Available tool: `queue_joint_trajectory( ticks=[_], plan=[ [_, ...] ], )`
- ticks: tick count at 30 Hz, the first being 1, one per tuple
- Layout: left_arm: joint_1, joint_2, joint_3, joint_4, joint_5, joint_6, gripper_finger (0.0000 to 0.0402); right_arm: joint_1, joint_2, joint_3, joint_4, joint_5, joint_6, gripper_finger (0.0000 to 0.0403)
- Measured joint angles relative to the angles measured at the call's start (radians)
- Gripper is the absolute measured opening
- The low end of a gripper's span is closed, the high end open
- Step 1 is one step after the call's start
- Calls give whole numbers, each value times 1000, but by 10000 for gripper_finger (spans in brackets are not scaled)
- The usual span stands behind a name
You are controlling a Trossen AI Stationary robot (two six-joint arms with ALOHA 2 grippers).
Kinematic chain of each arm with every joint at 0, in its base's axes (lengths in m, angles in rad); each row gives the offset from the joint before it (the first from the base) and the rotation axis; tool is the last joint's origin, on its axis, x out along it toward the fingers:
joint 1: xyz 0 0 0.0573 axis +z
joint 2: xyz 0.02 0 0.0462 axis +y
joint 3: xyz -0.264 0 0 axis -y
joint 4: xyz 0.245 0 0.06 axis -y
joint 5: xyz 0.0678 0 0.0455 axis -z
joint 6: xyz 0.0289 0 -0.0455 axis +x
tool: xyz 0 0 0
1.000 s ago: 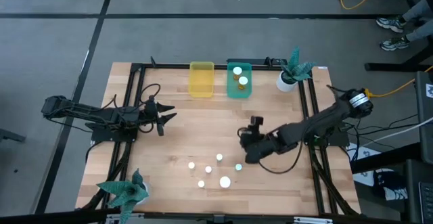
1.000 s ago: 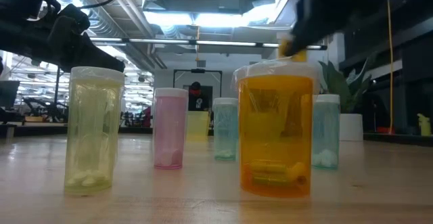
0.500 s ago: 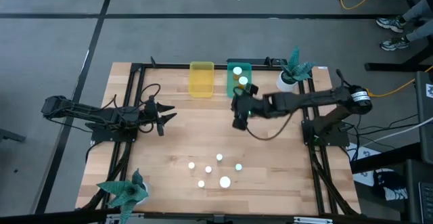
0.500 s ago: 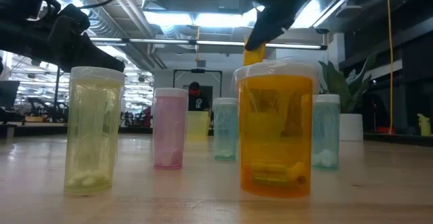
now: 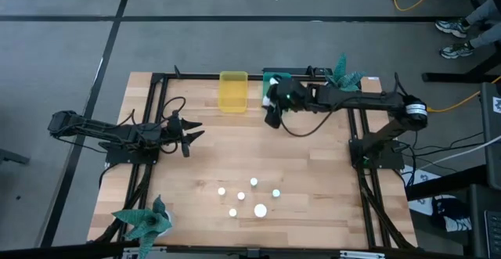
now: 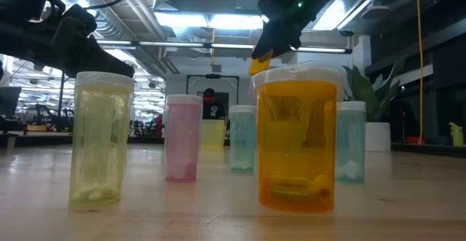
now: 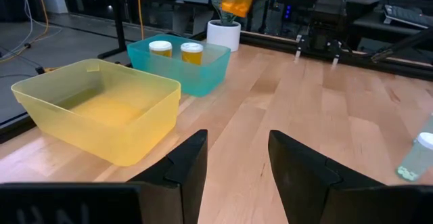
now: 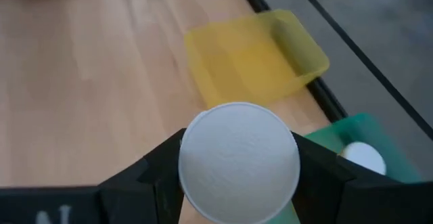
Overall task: Pick and place medicine bottles into bin by pill shape (circle, oval)
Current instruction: Put the orange capsule bottle into the green bin
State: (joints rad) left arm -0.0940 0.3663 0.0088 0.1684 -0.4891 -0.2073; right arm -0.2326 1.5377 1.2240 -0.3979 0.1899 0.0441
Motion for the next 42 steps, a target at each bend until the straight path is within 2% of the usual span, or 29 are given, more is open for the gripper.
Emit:
queue_joint_trajectory(
  ticks=[5,20,37,42],
  plan=[
    [0,0,0,0,0,0,150,-54,13,-1,-7,-12,0,210],
    [0,0,0,0,0,5,150,-141,109,-2,50,-139,-27,210],
    [0,0,0,0,0,9,150,-263,196,-2,73,-132,-76,210],
    [0,0,0,0,0,9,150,-305,237,-2,85,-213,-105,210]
  ],
)
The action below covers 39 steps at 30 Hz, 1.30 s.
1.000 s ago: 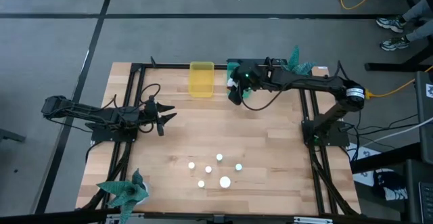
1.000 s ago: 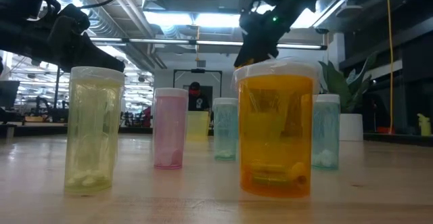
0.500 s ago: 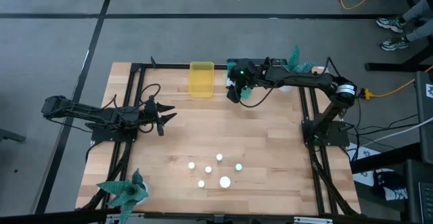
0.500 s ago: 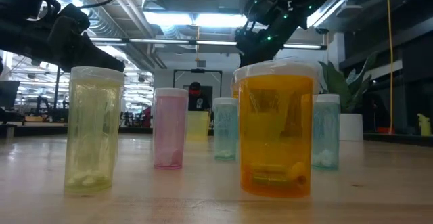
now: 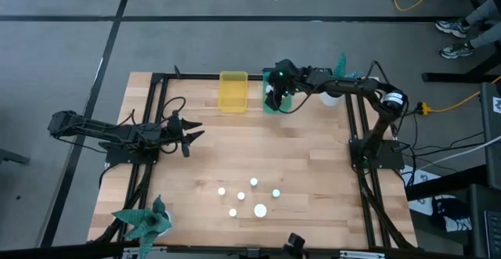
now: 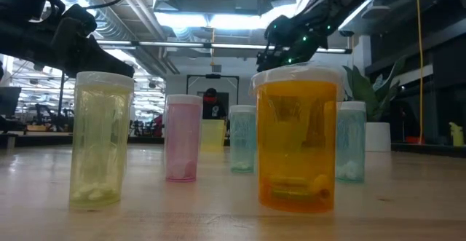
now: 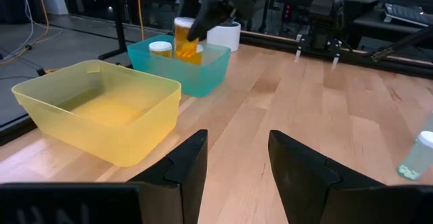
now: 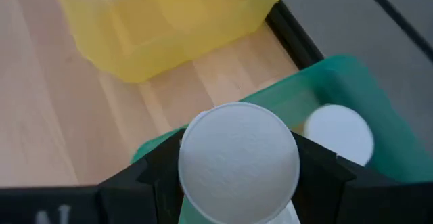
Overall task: Pick and place medicine bottles into bin by pill shape (circle, oval)
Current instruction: Put the orange capsule bottle into the green bin
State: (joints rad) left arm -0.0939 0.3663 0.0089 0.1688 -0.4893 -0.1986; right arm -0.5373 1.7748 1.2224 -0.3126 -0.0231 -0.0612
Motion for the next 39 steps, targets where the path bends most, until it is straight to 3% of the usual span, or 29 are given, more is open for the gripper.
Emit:
queue_joint_trajectory(
  ticks=[13,39],
  plan=[
    [0,0,0,0,0,0,150,-44,105,0,73,-5,-24,210],
    [0,0,0,0,0,0,150,-45,105,1,86,13,-22,241]
  ],
)
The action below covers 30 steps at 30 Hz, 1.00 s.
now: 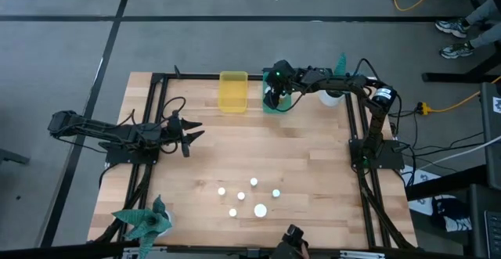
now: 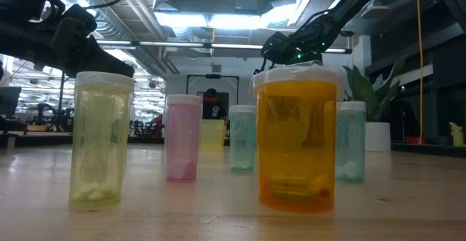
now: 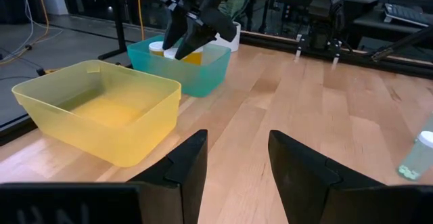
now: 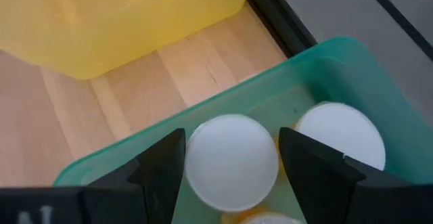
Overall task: Pick and place medicine bottles into bin by pill shape (circle, oval)
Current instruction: Put the orange capsule bottle into the green bin
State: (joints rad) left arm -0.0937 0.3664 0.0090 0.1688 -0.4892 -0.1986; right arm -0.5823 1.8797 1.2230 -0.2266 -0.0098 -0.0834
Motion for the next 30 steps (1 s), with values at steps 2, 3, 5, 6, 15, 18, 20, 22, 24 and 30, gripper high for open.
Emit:
queue_joint_trajectory(
  ticks=[2,3,5,6,15,18,20,22,24,30],
  plan=[
    [0,0,0,0,0,0,150,0,0,14,-8,6,0,241],
    [0,0,0,0,0,0,150,0,0,28,-16,11,1,241],
    [0,0,0,0,0,0,150,0,0,70,-54,15,1,241],
    [0,0,0,0,0,0,150,0,0,96,-89,15,3,241],
    [0,0,0,-1,0,0,150,56,-5,353,-695,-62,190,241],
    [0,0,0,-2,0,0,150,139,-23,357,-820,-73,222,241],
    [0,0,0,-2,0,0,150,206,-34,357,-886,-72,245,241],
    [0,0,0,-2,0,0,150,283,-49,357,-915,-68,263,241],
    [0,0,0,-3,0,0,150,371,-61,357,-918,-69,264,241],
    [0,0,0,-3,0,0,150,638,-78,358,-893,-65,261,241]
  ],
)
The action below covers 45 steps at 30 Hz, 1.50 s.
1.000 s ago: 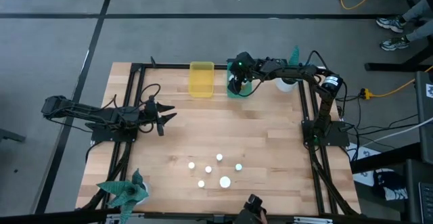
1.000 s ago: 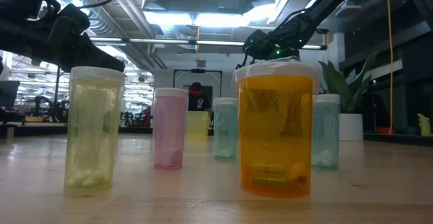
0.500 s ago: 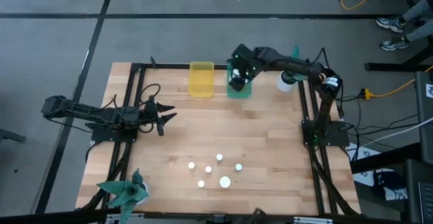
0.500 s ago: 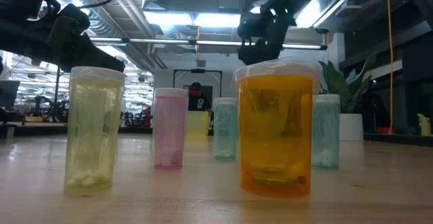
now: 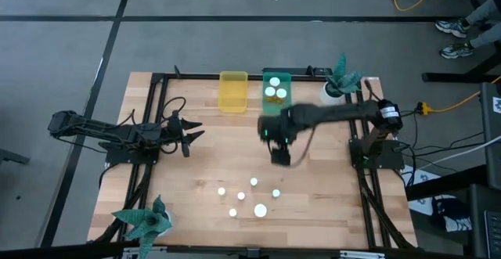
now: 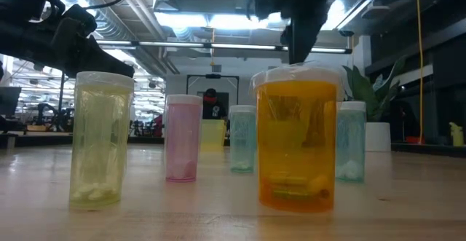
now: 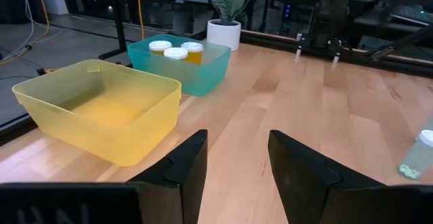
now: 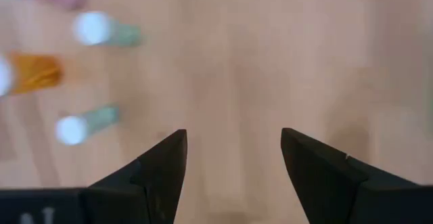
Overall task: Pick and place medicine bottles into bin by pill shape (circle, oval)
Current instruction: Put the orange capsule bottle into the green bin
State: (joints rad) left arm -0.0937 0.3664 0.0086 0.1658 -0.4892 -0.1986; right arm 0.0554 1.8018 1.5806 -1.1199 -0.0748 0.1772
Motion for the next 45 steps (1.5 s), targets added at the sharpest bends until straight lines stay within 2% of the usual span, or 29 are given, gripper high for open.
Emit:
queue_joint_trajectory(
  ticks=[8,13,17,20,23,32,39,45],
  plan=[
    [0,0,0,0,0,-8,150,287,8,0,226,2,-72,241],
    [0,0,0,0,0,-9,150,394,8,0,347,2,-112,241],
    [0,0,0,2,0,-9,150,446,11,0,378,6,-106,241],
    [0,0,0,7,0,-9,150,472,37,0,377,79,-98,241],
    [0,0,0,10,-2,-8,150,480,79,0,377,108,-72,241],
    [0,0,0,10,-45,97,150,480,129,0,376,111,-40,241],
    [0,0,0,10,-45,179,150,480,170,0,382,110,79,241],
    [0,0,0,9,-45,209,150,480,177,-1,406,116,53,241]
  ],
)
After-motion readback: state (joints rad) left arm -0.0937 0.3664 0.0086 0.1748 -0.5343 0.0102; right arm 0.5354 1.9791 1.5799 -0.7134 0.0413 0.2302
